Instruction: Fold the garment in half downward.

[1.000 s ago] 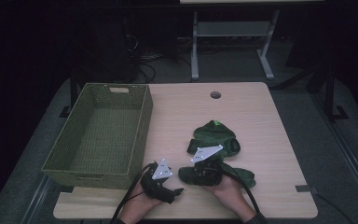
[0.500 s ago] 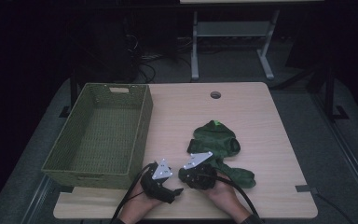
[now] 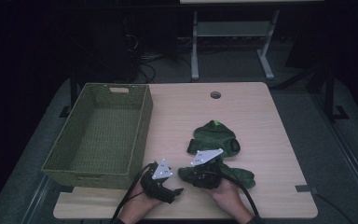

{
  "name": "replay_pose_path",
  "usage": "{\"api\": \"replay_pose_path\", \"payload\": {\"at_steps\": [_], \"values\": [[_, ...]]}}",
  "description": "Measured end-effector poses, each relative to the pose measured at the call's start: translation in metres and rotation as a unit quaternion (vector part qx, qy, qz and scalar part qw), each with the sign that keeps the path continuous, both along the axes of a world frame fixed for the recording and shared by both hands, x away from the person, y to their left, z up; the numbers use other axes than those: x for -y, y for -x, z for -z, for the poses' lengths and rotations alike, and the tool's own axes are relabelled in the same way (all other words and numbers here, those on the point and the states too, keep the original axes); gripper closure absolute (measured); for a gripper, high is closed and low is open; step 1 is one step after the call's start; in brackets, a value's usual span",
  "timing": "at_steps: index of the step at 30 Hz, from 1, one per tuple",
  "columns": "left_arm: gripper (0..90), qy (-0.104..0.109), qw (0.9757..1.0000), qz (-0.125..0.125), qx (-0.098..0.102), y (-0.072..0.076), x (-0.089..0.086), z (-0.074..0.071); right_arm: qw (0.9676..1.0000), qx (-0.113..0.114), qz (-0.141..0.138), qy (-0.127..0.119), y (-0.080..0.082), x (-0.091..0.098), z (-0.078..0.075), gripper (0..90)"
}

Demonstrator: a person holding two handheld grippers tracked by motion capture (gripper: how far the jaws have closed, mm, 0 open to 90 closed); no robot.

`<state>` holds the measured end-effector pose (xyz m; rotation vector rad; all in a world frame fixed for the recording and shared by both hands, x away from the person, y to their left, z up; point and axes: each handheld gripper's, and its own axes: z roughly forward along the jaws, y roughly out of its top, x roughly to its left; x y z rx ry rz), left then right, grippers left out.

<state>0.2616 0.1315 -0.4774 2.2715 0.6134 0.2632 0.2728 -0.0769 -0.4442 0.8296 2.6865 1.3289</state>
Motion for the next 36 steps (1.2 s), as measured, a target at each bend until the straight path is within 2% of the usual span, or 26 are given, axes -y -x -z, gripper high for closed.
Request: {"api": "replay_pose_path", "payload": {"at_steps": [4, 8, 16, 23, 27, 32, 36], "values": [[12.4, 0.000, 1.0000, 0.000, 0.000, 0.000, 0.000, 0.000, 0.9996, 0.001, 0.011, -0.027, 0.001, 0.013, -0.007, 85.0], [12.4, 0.001, 1.0000, 0.000, -0.002, 0.000, 0.000, 0.000, 0.9988, 0.007, 0.024, -0.041, 0.002, 0.024, -0.013, 84.6], [12.4, 0.000, 1.0000, 0.000, 0.000, 0.000, 0.000, 0.000, 0.9967, 0.019, 0.051, -0.059, 0.004, 0.052, -0.021, 84.4], [12.4, 0.000, 1.0000, 0.000, 0.000, 0.000, 0.000, 0.000, 0.9943, 0.021, 0.080, -0.067, 0.004, 0.075, -0.018, 83.6], [12.4, 0.001, 1.0000, 0.000, -0.002, 0.000, 0.000, 0.000, 0.9933, 0.013, 0.096, -0.062, 0.004, 0.085, -0.015, 83.3], [12.4, 0.001, 1.0000, 0.000, -0.002, 0.000, 0.000, 0.000, 0.9911, 0.021, 0.123, -0.046, 0.007, 0.103, -0.013, 82.3], [12.4, 0.001, 1.0000, 0.000, -0.002, 0.000, 0.000, 0.000, 0.9889, 0.013, 0.145, -0.028, 0.006, 0.115, -0.010, 77.4]]}}
